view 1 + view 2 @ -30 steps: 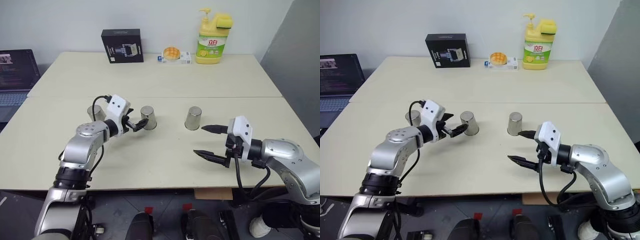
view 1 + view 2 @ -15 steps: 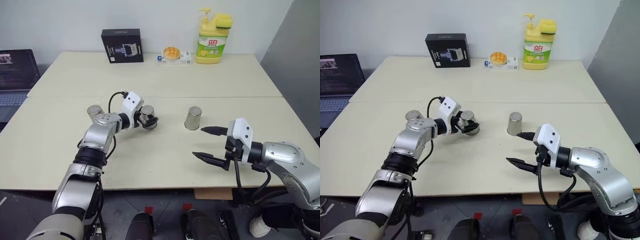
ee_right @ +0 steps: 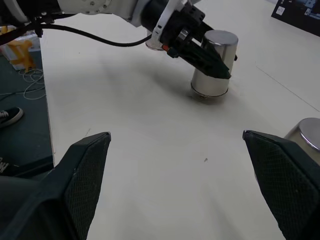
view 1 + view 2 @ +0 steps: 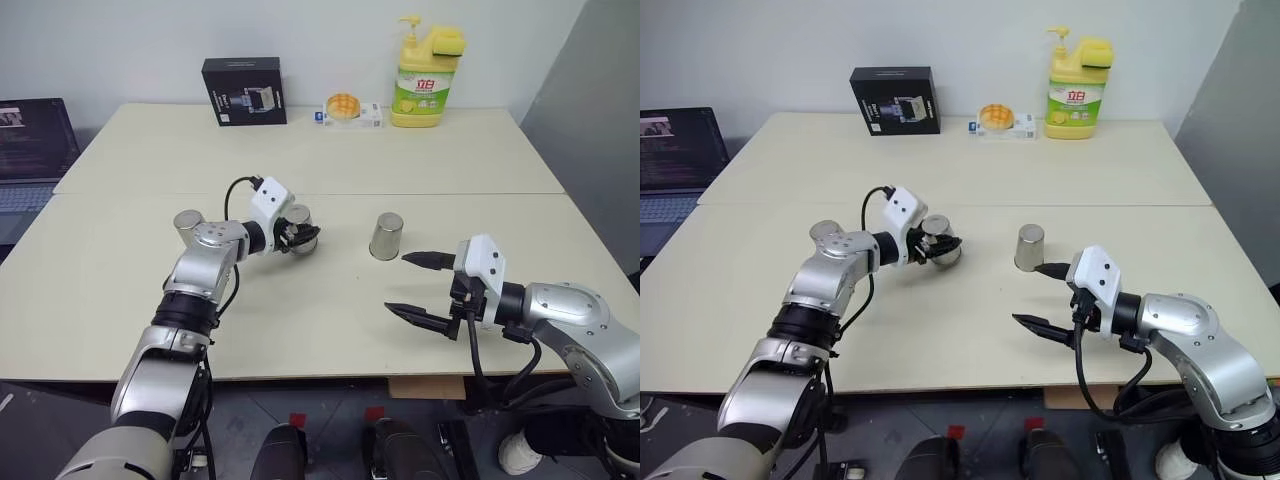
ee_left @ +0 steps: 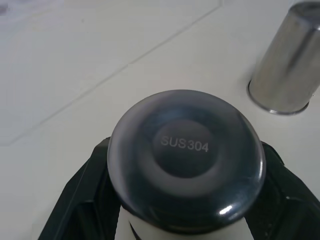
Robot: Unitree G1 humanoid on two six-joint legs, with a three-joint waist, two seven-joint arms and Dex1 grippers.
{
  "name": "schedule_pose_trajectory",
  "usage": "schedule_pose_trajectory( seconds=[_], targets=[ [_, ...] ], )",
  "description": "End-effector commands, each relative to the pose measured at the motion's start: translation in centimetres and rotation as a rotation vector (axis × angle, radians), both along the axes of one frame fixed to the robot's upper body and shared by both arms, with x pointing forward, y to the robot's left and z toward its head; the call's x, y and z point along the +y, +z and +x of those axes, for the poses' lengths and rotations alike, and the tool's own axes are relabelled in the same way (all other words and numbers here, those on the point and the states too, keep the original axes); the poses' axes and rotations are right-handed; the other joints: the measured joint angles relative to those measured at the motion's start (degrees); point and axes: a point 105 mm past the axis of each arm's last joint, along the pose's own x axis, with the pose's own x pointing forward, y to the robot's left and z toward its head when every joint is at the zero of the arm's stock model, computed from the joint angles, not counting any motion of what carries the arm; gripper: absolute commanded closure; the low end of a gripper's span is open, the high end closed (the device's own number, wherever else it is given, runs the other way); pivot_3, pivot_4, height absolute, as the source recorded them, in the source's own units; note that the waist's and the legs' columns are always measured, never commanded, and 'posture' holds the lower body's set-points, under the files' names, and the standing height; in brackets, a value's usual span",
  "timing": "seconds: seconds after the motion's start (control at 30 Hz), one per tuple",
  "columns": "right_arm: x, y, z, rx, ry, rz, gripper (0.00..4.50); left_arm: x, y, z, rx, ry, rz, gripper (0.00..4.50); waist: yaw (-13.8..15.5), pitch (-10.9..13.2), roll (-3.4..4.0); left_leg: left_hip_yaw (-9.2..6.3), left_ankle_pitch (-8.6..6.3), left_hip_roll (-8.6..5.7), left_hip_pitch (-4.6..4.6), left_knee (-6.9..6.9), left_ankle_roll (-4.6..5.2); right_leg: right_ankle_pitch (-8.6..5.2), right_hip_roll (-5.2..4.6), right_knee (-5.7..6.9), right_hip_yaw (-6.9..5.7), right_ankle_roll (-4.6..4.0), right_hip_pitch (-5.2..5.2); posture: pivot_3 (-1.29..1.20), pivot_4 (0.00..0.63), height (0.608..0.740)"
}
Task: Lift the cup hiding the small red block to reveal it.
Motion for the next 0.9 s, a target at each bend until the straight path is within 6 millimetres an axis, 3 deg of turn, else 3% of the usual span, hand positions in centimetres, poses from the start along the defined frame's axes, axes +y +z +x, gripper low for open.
schedule_pose_trajectory(
  seconds=[0.03,0.3,0.67,0.87,0.9],
  targets=[
    [-0.1,1.1,-0.4,-0.045,0.003,0.012,0.00,1.8,3.6,-1.9,-0.124,0.087,-0.022,1.78,-0.13,0.00,0.00,-0.06,0.00,0.05,0.00,0.00,0.00,0.00,-0.01,0.00,0.05,0.00,-0.01,0.00,0.150,0.740],
    [0.0,1.1,0.0,-0.040,0.005,0.015,0.00,6.9,1.6,-3.1,-0.091,0.369,-0.023,1.78,0.02,0.00,0.00,-0.30,0.06,0.04,0.13,0.01,-0.10,0.03,-0.07,0.08,-0.01,0.05,0.08,0.00,0.150,0.740],
    [0.2,1.2,0.2,-0.040,0.023,0.011,0.00,9.3,-1.4,-2.5,-0.002,0.518,-0.069,1.78,0.14,0.00,0.00,-0.29,0.07,0.02,0.02,0.05,-0.09,0.08,-0.09,0.00,0.04,0.12,0.06,0.00,0.150,0.740],
    [0.5,1.3,0.2,-0.040,0.030,0.015,0.00,9.5,-2.1,-2.3,0.030,0.524,-0.083,1.78,0.14,0.00,0.00,-0.29,0.07,0.01,0.03,0.05,-0.10,0.08,-0.08,0.02,0.00,0.12,0.06,0.00,0.150,0.740],
    [0.5,1.3,0.2,-0.040,0.031,0.016,0.00,9.6,-2.1,-2.2,0.028,0.528,-0.079,1.22,0.14,0.00,0.00,-0.28,0.07,0.02,0.03,0.05,-0.09,0.08,-0.08,0.02,0.00,0.12,0.06,0.00,0.150,0.740]
  ],
)
